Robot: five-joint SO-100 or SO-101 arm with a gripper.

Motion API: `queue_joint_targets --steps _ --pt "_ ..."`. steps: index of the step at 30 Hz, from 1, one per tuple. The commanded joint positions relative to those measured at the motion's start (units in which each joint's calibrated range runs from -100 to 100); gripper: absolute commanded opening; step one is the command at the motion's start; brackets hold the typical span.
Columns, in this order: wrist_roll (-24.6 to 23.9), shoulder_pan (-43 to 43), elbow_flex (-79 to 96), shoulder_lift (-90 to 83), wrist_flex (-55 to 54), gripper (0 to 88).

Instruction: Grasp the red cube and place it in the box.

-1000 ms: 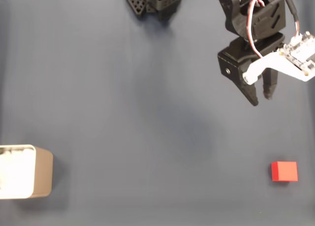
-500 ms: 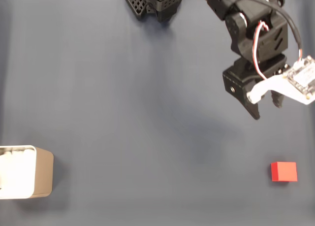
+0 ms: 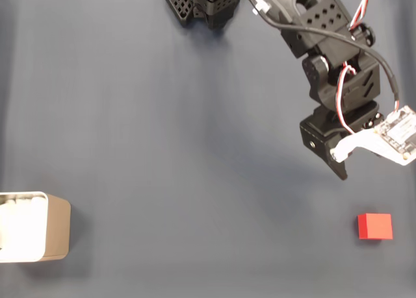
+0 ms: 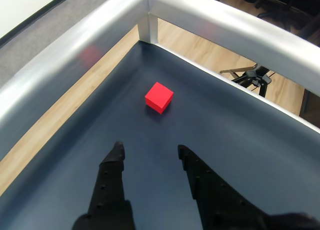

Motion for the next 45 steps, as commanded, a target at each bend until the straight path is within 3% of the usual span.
queue_joint_targets --steps 1,31,45 --pt "-0.3 -0.5 -2.8 0.6 -3.4 27.4" --pt "-1.2 0.1 -21.4 23.0 -10.8 39.5" --pt "-1.1 0.5 -26.9 30.5 -12.8 41.1"
